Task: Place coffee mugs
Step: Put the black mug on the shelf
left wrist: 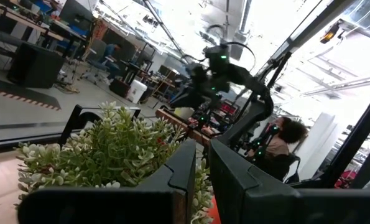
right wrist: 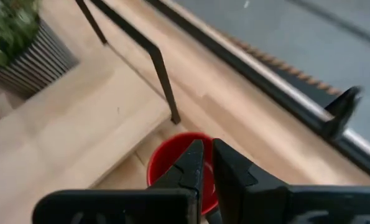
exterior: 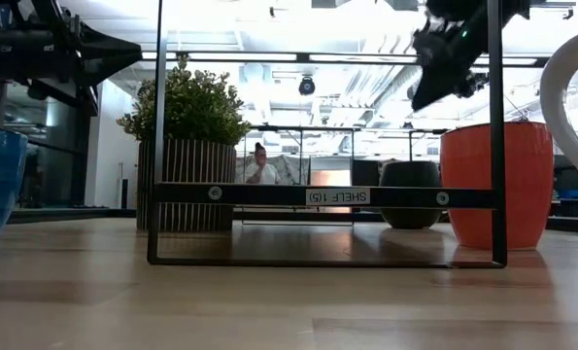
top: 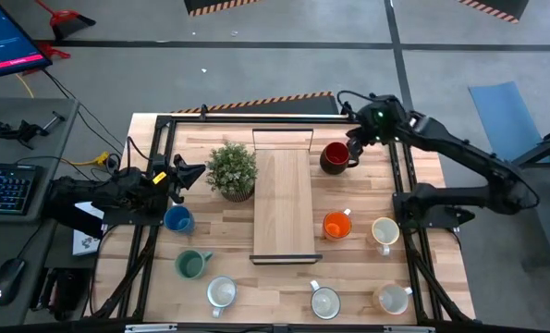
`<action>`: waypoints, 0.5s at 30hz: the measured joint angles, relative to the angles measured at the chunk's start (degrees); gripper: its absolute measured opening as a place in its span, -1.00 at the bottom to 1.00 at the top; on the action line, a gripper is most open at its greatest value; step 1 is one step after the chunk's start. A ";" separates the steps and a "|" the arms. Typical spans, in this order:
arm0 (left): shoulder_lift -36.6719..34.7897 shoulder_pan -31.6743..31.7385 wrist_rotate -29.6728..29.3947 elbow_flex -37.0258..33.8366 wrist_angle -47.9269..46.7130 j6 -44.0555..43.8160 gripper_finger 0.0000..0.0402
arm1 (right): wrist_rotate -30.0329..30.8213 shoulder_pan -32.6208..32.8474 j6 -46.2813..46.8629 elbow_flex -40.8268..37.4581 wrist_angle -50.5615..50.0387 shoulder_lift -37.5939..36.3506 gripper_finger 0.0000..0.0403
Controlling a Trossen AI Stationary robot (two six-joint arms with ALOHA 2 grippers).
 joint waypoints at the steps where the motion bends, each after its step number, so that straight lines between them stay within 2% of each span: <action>1: 0.00 -0.01 -0.02 0.00 -0.07 0.00 -0.83 | -1.44 -0.89 -0.51 -0.02 -0.01 1.38 -0.91; 7: 0.00 0.01 -0.02 0.00 -0.35 -0.02 -0.83 | -6.51 -2.50 -3.12 -0.07 0.00 8.79 -0.91; 11: 0.00 -0.02 0.00 0.00 -0.37 -0.02 -0.83 | -5.92 -1.83 -4.11 -0.09 -0.01 12.17 -0.89; 15: 0.00 -0.02 0.00 0.00 -0.37 -0.02 -0.83 | -6.09 -1.28 -4.70 -0.09 0.30 14.34 -0.75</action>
